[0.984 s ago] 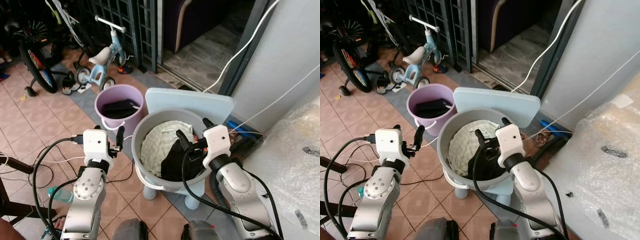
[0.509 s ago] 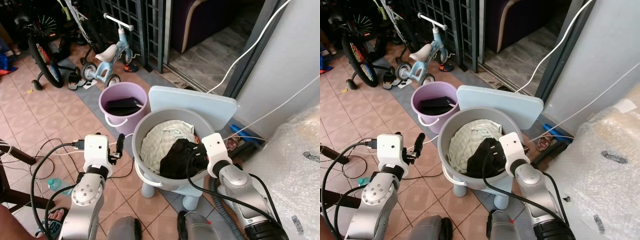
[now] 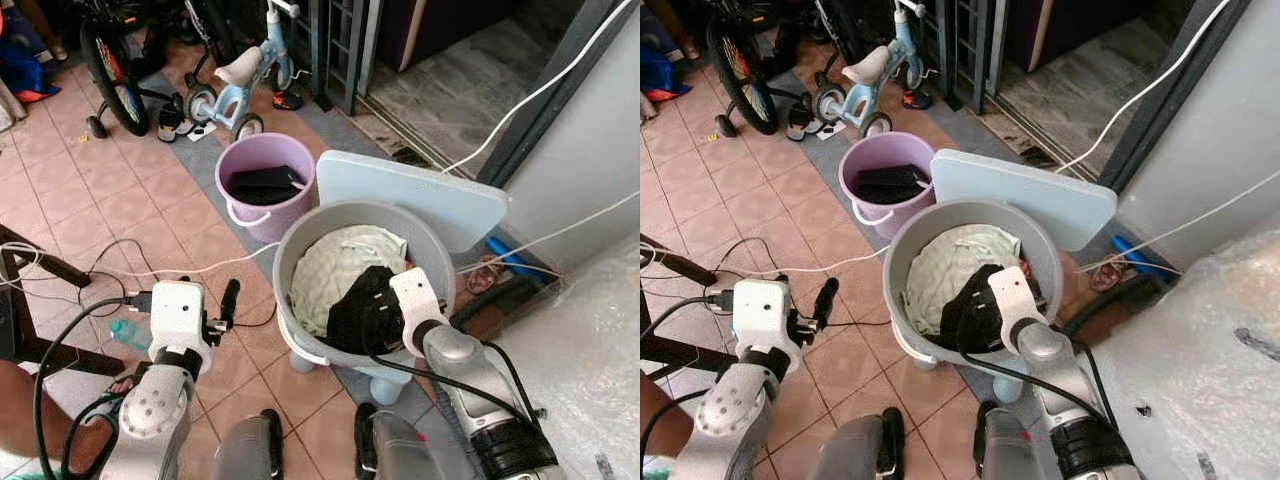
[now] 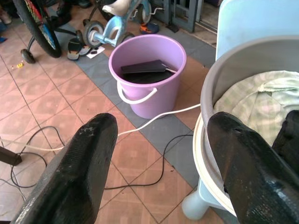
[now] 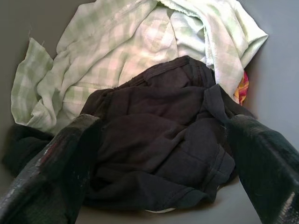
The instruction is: Clothes washing
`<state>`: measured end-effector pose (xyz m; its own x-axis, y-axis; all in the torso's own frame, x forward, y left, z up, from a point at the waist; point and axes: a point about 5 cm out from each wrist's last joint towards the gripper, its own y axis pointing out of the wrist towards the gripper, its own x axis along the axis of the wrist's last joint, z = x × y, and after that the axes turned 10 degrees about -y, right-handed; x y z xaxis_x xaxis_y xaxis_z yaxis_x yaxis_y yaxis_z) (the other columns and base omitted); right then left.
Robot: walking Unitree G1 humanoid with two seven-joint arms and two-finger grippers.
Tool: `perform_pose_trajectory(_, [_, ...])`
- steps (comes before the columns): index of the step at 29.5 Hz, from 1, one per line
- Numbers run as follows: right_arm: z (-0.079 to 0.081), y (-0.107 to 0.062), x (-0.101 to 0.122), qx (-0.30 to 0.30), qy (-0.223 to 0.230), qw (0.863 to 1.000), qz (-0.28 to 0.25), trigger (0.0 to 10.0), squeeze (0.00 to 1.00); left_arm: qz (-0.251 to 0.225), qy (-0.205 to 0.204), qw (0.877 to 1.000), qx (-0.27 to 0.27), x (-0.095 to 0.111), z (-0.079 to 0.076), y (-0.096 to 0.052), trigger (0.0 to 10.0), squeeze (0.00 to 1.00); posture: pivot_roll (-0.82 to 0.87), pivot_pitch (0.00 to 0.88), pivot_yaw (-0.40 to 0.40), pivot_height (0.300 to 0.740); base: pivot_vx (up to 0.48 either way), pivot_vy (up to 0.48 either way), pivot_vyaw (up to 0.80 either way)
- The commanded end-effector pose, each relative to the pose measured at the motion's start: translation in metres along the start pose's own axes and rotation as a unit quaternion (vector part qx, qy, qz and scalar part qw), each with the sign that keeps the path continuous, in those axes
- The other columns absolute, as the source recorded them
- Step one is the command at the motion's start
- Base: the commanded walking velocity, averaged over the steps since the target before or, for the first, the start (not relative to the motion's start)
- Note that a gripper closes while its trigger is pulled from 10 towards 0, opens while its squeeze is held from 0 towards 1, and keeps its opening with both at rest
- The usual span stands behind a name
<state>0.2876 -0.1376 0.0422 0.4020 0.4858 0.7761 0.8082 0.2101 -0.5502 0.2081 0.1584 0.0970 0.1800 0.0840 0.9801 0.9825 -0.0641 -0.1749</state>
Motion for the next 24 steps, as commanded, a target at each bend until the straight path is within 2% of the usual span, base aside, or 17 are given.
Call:
perform_pose_trajectory(1, [0.000, 0.003, -0.009, 0.003, 0.001, 1.000, 0.023, 10.0, 0.00, 0.013, 0.010, 1.000, -0.001, -0.001, 0.001, -0.009, 10.0, 0.00, 0.15, 0.342, 0.026, 0.740, 0.000, 0.000, 0.00])
perform_pose_trajectory(3, [-0.002, 0.009, -0.010, 0.005, 0.004, 0.999, 0.035, 10.0, 0.00, 0.018, 0.016, 1.000, -0.004, 0.000, 0.002, -0.019, 10.0, 0.00, 0.17, 0.363, 0.025, 0.740, 0.000, 0.000, 0.00])
perform_pose_trajectory(4, [-0.002, 0.009, -0.010, 0.005, 0.004, 0.999, 0.035, 10.0, 0.00, 0.018, 0.016, 1.000, -0.004, 0.000, 0.002, -0.019, 10.0, 0.00, 0.17, 0.363, 0.025, 0.740, 0.000, 0.000, 0.00])
perform_pose_trajectory(5, [-0.003, 0.013, -0.010, 0.004, 0.003, 0.999, 0.044, 10.0, 0.00, 0.025, 0.021, 0.999, -0.002, 0.001, 0.002, -0.029, 10.0, 0.00, 0.19, 0.392, 0.026, 0.740, 0.000, 0.000, 0.00])
perform_pose_trajectory(9, [-0.001, 0.024, -0.010, -0.003, -0.027, 0.997, 0.074, 10.0, 0.00, 0.038, 0.027, 0.999, -0.010, 0.005, 0.001, -0.045, 10.0, 0.00, 0.22, 0.423, 0.019, 0.740, 0.000, 0.000, 0.00])
perform_pose_trajectory(14, [0.005, 0.029, -0.008, 0.010, -0.045, 0.996, 0.076, 10.0, 0.00, 0.044, 0.030, 0.999, -0.004, 0.008, 0.003, -0.052, 10.0, 0.00, 0.23, 0.438, 0.012, 0.740, 0.000, 0.000, 0.00])
perform_pose_trajectory(18, [0.017, 0.035, -0.014, 0.035, -0.063, 0.993, 0.091, 10.0, 0.00, 0.051, 0.027, 0.998, 0.001, 0.013, 0.001, -0.062, 10.0, 0.00, 0.25, 0.469, 0.000, 0.740, 0.000, 0.000, 0.00])
perform_pose_trajectory(19, [0.019, 0.035, -0.016, 0.039, -0.066, 0.993, 0.094, 0.7, 0.00, 0.054, 0.026, 0.998, 0.001, 0.013, 0.000, -0.064, 10.0, 0.00, 0.25, 0.475, -0.004, 0.740, 0.000, 0.000, 0.00])
perform_pose_trajectory(20, [0.022, 0.036, -0.017, 0.043, -0.069, 0.992, 0.097, 0.7, 0.00, 0.056, 0.025, 0.998, 0.001, 0.013, -0.001, -0.065, 10.0, 0.00, 0.25, 0.475, -0.004, 0.740, 0.000, 0.000, 0.00])
perform_pose_trajectory(21, [0.025, 0.036, -0.019, 0.051, -0.075, 0.991, 0.098, 0.0, 0.00, 0.057, 0.025, 0.998, 0.001, 0.014, -0.002, -0.066, 10.0, 0.00, 0.26, 0.480, -0.008, 0.740, 0.000, 0.000, 0.00])
perform_pose_trajectory(24, [0.034, 0.036, -0.020, 0.066, -0.085, 0.989, 0.098, 0.0, 0.00, 0.057, 0.025, 0.998, 0.004, 0.014, -0.004, -0.069, 10.0, 0.00, 0.27, 0.485, -0.016, 0.740, 0.000, 0.000, 0.00])
